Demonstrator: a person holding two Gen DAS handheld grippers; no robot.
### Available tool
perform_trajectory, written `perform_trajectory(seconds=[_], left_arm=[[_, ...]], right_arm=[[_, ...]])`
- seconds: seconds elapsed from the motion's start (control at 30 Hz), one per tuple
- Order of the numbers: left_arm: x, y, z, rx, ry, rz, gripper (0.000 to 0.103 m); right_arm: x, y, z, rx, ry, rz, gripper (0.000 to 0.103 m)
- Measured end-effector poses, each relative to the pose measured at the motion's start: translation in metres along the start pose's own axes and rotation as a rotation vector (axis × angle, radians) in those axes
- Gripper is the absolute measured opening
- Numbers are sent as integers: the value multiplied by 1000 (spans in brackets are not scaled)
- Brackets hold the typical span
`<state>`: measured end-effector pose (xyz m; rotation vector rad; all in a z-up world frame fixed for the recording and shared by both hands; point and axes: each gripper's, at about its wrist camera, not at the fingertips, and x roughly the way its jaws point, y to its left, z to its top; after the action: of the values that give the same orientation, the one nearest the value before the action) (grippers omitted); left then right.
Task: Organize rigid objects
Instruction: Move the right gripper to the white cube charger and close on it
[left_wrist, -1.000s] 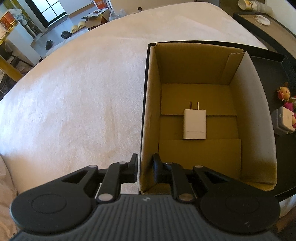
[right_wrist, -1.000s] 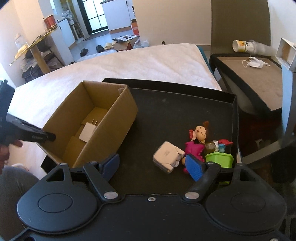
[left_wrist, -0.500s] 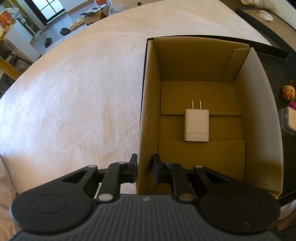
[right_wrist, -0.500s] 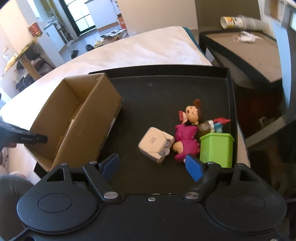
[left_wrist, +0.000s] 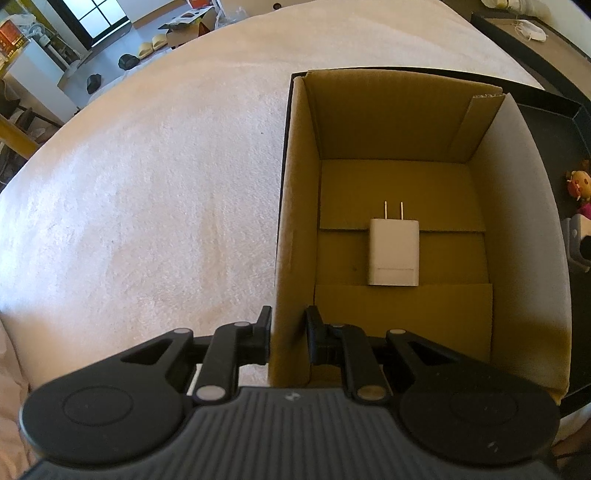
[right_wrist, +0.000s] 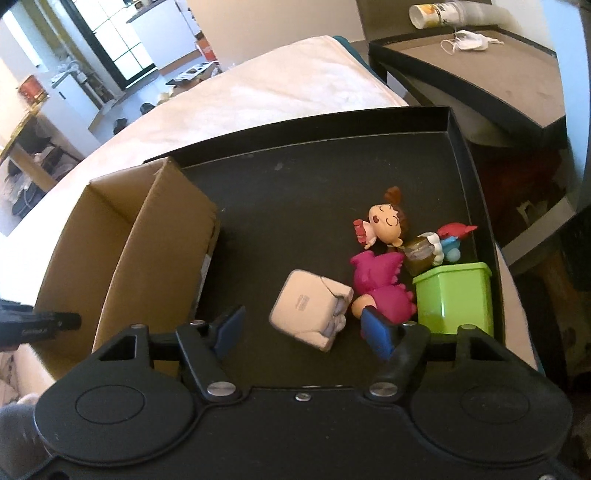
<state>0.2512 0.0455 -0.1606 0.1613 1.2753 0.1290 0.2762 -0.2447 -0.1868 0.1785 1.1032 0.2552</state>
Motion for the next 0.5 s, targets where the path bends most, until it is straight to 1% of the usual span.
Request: perform_trajectory(seconds=[0.2, 0.27, 0.3, 0.37, 0.4, 0.5], left_arm=[[-3, 1, -2, 1, -7, -3, 15], [-4, 2, -3, 0, -10, -5, 15], [-5, 2, -4, -1, -10, -6, 15], [-6, 3, -6, -6, -13, -10, 15], [-7, 3, -7, -6, -16, -11, 15], [-9, 4, -10, -3, -27, -21, 14]], right_arm=[[13, 8, 3, 5, 11, -27, 67], [19, 13, 3, -6, 18, -49, 66], [22, 15, 3, -9, 25, -56, 65], [28, 17, 2, -18, 41, -79, 57], [30, 18, 2, -32, 50, -96, 49], [29, 21, -1, -48, 60, -97, 48]])
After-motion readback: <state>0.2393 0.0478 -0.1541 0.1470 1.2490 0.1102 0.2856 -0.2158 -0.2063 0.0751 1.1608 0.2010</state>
